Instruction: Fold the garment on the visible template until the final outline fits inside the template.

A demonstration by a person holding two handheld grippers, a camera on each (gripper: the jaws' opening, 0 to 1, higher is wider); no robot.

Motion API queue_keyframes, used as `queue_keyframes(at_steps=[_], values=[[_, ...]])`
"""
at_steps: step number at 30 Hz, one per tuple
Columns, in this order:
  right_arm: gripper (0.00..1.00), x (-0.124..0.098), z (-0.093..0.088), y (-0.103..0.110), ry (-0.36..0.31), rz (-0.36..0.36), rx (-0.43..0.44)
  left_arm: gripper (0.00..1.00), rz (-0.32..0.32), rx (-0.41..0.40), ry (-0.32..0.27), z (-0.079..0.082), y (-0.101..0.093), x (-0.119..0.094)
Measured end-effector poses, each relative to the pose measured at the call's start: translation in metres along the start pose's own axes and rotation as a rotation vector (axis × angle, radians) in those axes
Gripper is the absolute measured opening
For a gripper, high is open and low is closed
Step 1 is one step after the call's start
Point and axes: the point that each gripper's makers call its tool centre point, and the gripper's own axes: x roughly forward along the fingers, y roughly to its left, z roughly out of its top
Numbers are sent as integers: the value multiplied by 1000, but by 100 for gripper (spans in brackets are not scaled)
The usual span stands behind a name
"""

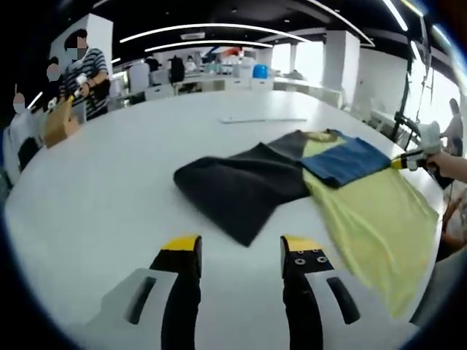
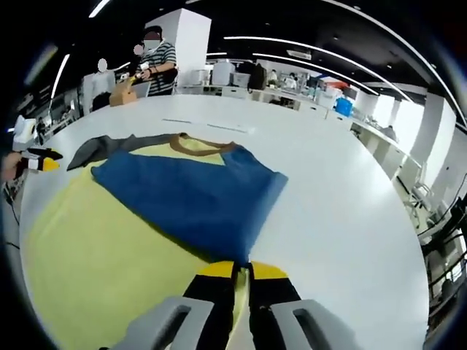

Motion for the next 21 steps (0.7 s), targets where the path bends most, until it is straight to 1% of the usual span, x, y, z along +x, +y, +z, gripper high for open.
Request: queue_keyframes(at_steps=[3, 10, 12, 13, 15, 19, 21], values=[[1, 0, 0, -2, -11, 0, 20, 38, 4, -17, 0, 0, 3, 3], [0, 0, 0, -1, -16, 15, 45, 34, -10, -41, -6, 4, -2, 9], [0, 0, 0, -1, -16, 15, 44, 31, -17, -65, -13, 5, -4, 12], [0, 0, 0, -1, -16, 15, 41, 30, -15, -89, -8, 4, -3, 13], [0, 0, 0, 0, -15, 14, 40, 27, -5, -99, 0, 2, -2, 15], [0, -1, 1, 0, -15, 10, 28, 23, 10, -106, 7, -1, -1, 18], [0, -2, 1, 1, -14, 7, 21, 21, 27, -80, 12, -3, -1, 20]])
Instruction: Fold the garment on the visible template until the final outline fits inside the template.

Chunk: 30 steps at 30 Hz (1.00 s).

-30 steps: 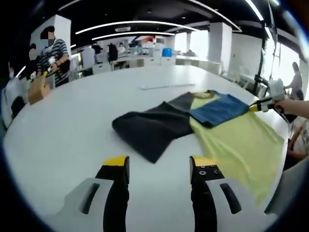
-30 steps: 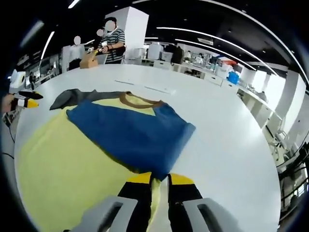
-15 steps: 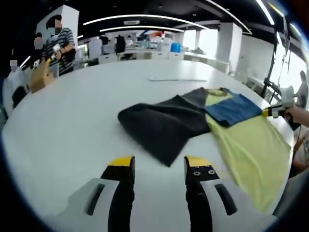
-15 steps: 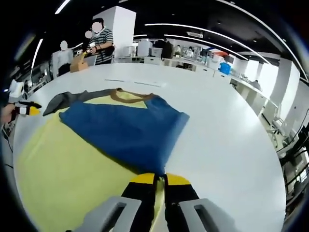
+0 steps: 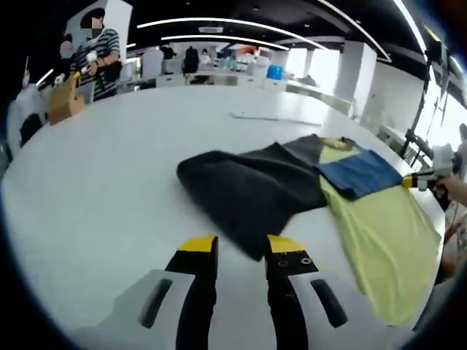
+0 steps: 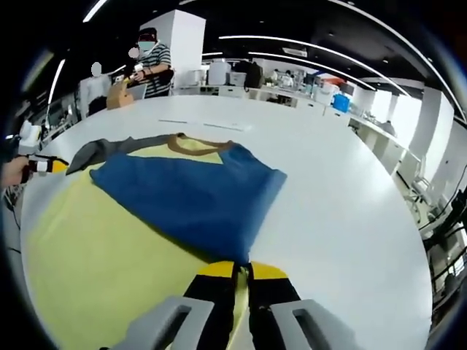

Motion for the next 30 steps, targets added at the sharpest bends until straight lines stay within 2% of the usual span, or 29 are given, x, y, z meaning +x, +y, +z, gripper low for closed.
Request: queue_keyframes(at_steps=[5, 6, 9, 12, 19, 23, 26, 30], values=[[0, -1, 0, 1, 0, -6, -20, 13, 1, -2, 28, -5, -3, 4], [0, 0, 0, 0, -1, -9, -22, 12, 15, 12, 13, -2, -1, 6], [0, 0, 0, 0, -2, -13, -30, 11, 17, -13, 27, -4, 0, 9], [0, 0, 0, -1, -4, -14, -30, 8, 34, 21, 42, -4, 2, 11], [0, 1, 1, -2, -10, -14, -30, 1, 49, -10, 28, -1, 1, 14], [0, 1, 1, -3, -9, -6, -24, 0, 46, -12, 29, -1, -1, 14], [0, 1, 1, -4, -6, 0, -10, 0, 44, -59, 33, -2, 1, 12], [0, 2, 0, -4, -5, 3, -6, 0, 32, -43, 34, -1, 0, 7]])
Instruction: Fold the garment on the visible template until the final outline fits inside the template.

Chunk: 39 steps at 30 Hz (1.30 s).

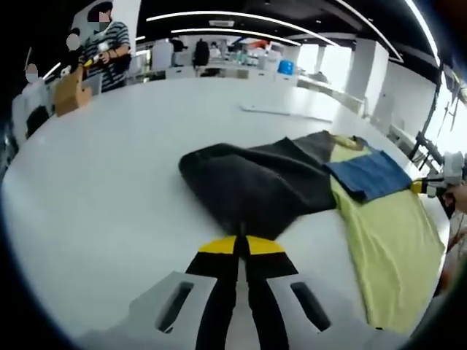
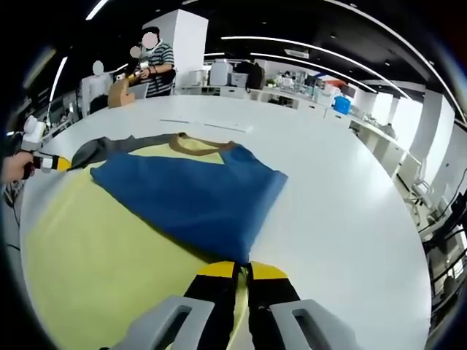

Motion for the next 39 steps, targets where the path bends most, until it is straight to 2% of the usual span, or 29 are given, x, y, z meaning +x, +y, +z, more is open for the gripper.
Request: queue_keyframes(at_steps=[3, 9, 22, 31, 35, 39], values=[[0, 0, 0, -1, -2, 8, 9, 0, -26, -3, -17, 6, -2, -11], [0, -1, 1, -1, -4, 22, 13, 0, -35, 11, -19, 11, 7, -27], [0, -1, 1, -12, -2, 23, 11, 0, -23, 111, 32, 15, 33, -52], [0, -4, 3, -7, -1, 34, 20, 0, 24, 126, 70, 16, 61, -59], [0, -6, 4, -4, -1, 36, 16, 0, 63, 168, 103, 14, 76, -58], [0, -8, 5, -3, -6, 38, 32, 0, 97, 253, 137, 16, 91, -56]])
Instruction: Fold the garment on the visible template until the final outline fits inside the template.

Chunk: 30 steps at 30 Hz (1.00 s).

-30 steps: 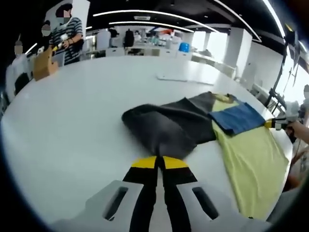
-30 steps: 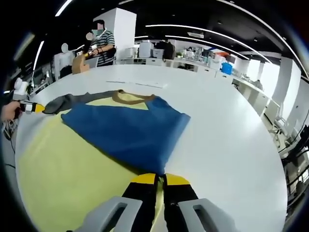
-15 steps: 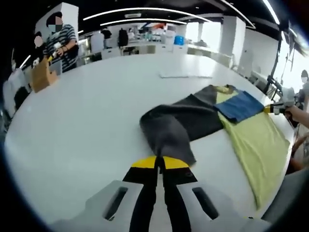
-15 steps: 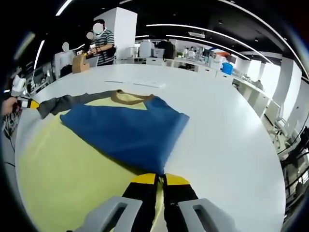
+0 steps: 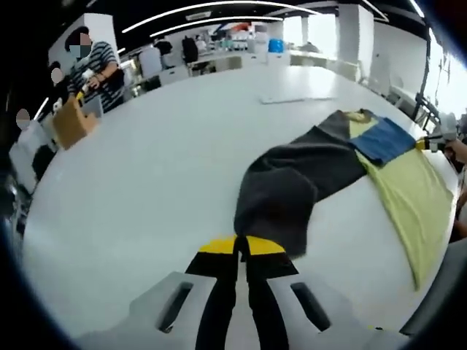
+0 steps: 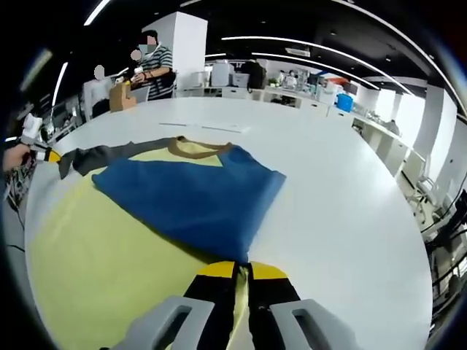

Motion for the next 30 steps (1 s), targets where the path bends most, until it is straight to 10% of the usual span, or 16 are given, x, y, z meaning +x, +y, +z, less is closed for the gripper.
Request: queue_keyframes(at_steps=[30], values=[[54, -21, 24, 18, -87, 130, 37, 0, 101, 121, 91, -1, 44, 20]])
